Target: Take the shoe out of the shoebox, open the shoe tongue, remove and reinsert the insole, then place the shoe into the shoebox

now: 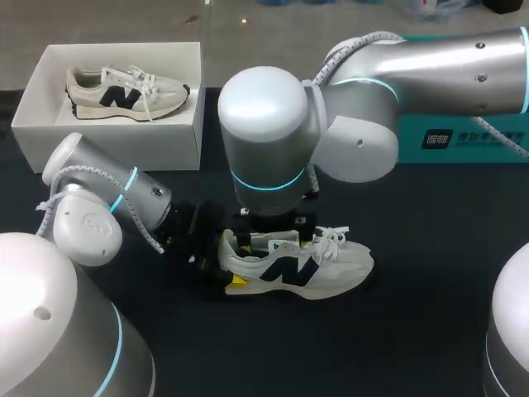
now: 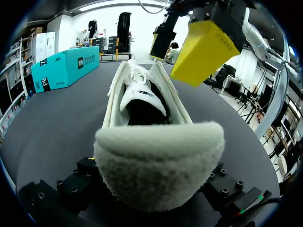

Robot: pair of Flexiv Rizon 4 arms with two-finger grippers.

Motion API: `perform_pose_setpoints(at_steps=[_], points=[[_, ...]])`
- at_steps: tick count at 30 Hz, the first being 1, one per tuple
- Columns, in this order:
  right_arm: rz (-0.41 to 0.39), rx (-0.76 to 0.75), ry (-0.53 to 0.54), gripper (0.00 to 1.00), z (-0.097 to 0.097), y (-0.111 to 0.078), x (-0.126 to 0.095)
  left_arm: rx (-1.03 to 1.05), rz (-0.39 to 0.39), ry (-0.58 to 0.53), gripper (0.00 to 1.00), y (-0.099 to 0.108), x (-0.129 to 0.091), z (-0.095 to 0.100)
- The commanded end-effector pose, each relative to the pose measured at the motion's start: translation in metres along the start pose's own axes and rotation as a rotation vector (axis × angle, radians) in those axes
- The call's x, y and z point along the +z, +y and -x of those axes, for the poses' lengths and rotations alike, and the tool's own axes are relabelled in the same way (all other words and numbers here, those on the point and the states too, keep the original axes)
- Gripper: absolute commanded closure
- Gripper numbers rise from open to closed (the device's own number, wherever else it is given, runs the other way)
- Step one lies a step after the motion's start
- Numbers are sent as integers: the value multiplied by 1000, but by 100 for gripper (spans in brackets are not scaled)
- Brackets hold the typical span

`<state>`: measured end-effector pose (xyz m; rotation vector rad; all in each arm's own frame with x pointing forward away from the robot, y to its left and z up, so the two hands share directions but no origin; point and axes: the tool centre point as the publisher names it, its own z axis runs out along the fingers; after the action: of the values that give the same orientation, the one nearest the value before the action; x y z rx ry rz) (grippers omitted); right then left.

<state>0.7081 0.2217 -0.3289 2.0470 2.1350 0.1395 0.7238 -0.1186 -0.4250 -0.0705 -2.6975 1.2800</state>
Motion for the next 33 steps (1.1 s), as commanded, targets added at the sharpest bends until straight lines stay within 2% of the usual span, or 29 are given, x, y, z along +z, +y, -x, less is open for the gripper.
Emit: perform_pose_setpoints(at_steps=[1,10,26,33], points=[[7,130,-195,0,-11,-2,18,-2,4,2,100,4,8,4],[13,132,-271,0,-2,5,24,-2,4,2,100,4,8,4],[9,140,-435,0,18,8,35,-2,4,2,100,4,8,4],[19,162,-470,2,33,13,27,-2,4,2,100,4,8,4]])
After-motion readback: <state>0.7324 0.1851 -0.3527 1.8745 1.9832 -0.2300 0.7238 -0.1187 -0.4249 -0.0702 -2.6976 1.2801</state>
